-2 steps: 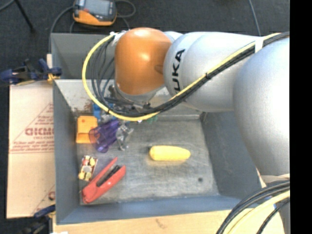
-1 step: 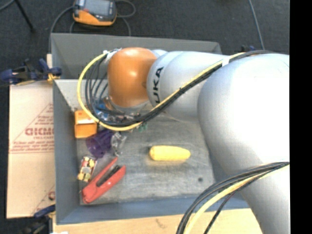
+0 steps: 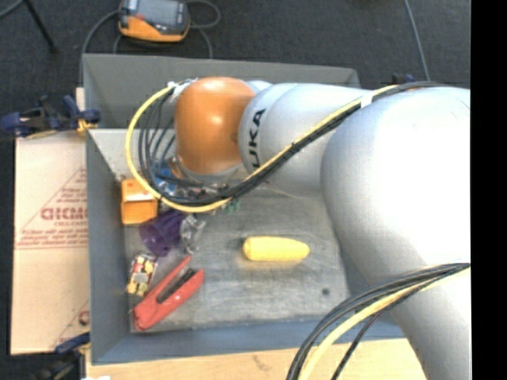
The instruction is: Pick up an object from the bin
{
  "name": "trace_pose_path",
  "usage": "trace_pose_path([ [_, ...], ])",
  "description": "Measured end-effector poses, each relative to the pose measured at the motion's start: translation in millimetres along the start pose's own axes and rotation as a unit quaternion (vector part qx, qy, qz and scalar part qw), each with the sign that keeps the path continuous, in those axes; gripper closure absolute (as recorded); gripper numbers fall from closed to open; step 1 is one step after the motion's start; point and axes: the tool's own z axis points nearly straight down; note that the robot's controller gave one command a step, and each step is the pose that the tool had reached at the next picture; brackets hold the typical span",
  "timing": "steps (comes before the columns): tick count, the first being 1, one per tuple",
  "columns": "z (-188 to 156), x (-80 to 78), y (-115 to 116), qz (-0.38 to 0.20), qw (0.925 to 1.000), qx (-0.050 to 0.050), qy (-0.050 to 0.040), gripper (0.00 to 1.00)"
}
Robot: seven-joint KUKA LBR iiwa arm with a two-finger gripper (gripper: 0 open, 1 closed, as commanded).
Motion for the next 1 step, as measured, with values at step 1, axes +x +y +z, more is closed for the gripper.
trace_pose_path([
  [1,-0.7,2.7,6.0,-0.006,1.0000,0.003,-0.0041,1.00],
])
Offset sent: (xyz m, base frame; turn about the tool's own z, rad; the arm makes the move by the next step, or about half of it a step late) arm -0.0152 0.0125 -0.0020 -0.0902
